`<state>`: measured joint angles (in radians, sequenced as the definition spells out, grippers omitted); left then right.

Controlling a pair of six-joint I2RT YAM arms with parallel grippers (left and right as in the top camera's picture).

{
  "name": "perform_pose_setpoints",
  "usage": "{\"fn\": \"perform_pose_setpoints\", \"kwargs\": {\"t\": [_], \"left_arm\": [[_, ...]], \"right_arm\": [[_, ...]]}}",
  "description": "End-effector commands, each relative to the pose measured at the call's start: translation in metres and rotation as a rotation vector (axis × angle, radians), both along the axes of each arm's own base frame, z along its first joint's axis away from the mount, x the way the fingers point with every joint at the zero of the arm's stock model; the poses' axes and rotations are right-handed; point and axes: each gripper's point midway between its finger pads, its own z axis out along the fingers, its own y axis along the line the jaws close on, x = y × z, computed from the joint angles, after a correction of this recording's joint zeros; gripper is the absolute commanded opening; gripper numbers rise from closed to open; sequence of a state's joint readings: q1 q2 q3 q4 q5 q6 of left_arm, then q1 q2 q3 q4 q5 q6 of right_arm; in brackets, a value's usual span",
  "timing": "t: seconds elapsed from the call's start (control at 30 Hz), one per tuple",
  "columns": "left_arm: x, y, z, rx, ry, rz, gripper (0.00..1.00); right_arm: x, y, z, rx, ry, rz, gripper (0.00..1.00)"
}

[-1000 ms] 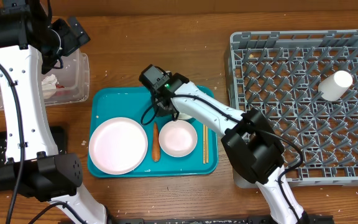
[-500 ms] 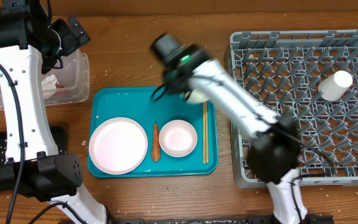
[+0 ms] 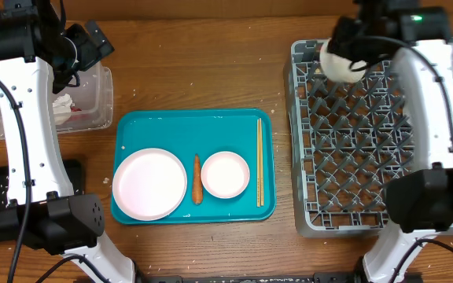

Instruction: Sort waste into correct bins and load items into the dishwasher

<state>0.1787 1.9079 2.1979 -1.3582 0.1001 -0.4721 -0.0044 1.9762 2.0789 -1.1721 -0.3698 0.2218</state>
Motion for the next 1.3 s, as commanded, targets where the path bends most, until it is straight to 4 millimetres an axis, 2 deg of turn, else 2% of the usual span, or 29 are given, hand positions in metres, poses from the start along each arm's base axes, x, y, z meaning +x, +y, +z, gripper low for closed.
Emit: {"fn": "perform_pose_setpoints", "kwargs": {"t": [0.0, 0.2, 0.33, 0.5, 0.83, 1.13, 1.27], "left_arm": [[-0.001, 0.003, 0.0, -0.001, 0.0, 0.02, 1.0], [-0.001, 0.003, 0.0, -0.001, 0.0, 0.02, 1.0], [-0.001, 0.003, 0.0, -0.001, 0.0, 0.02, 1.0], [-0.001, 0.003, 0.0, -0.001, 0.0, 0.02, 1.0], [-0.001, 0.003, 0.0, -0.001, 0.0, 0.02, 1.0], [-0.001, 0.003, 0.0, -0.001, 0.0, 0.02, 1.0], [-0.001, 0.003, 0.0, -0.001, 0.0, 0.02, 1.0]], "right_arm": [[-0.01, 0.015, 0.005, 0.228, -0.028, 0.155, 0.04], [-0.016, 0.013, 0.006, 0.505, -0.095, 0.269, 0.04], [-0.018, 0.006, 0.001, 0.603, -0.127, 0.294, 0.04], [-0.019, -0.015, -0.015, 0.611, -0.112, 0.239, 0.04], [-0.013, -0.065, -0.026, 0.633, -0.153, 0.153, 0.04], [-0.007, -0.068, -0.047, 0.746, -0.163, 0.187, 0.04], [-0.008, -0.068, -0.047, 0.772, -0.158, 0.192, 0.04]]}}
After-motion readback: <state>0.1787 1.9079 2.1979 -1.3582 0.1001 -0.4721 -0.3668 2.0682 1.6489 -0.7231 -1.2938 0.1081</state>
